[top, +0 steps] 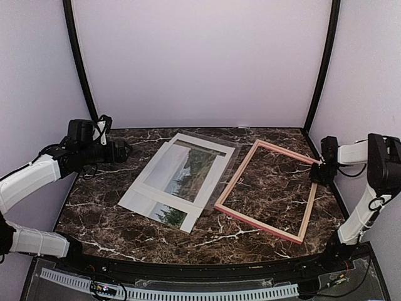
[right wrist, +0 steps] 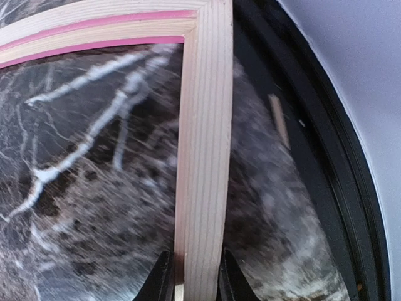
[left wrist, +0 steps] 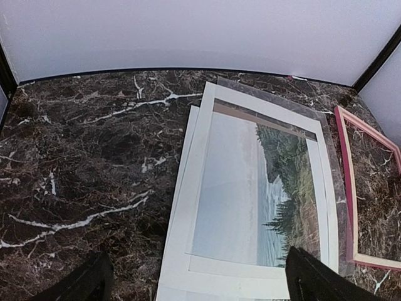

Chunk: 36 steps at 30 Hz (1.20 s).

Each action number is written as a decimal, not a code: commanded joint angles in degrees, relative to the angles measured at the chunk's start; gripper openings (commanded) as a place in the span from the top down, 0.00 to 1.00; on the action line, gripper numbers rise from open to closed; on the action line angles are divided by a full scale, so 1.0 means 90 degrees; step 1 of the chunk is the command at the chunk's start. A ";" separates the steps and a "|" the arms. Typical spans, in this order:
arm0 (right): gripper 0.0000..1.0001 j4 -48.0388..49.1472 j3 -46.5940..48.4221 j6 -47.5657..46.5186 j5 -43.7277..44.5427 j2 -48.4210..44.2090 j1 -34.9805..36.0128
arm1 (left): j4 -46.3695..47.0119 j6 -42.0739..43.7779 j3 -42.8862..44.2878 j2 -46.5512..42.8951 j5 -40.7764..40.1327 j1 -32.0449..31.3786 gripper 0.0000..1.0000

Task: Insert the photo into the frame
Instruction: Move the frame body to the center of the board.

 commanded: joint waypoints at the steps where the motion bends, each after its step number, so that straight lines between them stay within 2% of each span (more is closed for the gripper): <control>1: 0.84 -0.0262 0.0484 -0.0625 0.0282 0.0702 0.0450 | -0.0265 -0.0241 0.0310 0.0218 0.0122 -0.0091 0.01; 12: 0.88 -0.0284 0.1521 -0.1249 0.0110 0.1657 0.1450 | -0.0364 -0.0402 0.0491 0.0896 -0.0196 -0.0303 0.01; 21: 0.88 0.0027 0.1685 -0.1762 -0.0972 0.1759 0.1656 | -0.0476 -0.0392 0.0495 0.1275 -0.0680 -0.0328 0.01; 24: 0.87 -0.0001 0.1736 -0.1877 -0.0861 0.1730 0.1656 | -0.0675 -0.0360 0.0612 0.1465 -0.0767 -0.0328 0.01; 29: 0.75 -0.0210 0.1959 -0.1769 -0.0160 0.1597 0.1657 | -0.1547 -0.0291 0.1141 0.2219 -0.0575 -0.0328 0.01; 36: 0.49 -0.0302 0.1866 -0.1493 0.0209 0.0856 0.1822 | -0.1549 -0.0429 0.1261 0.2419 -0.0189 -0.0328 0.01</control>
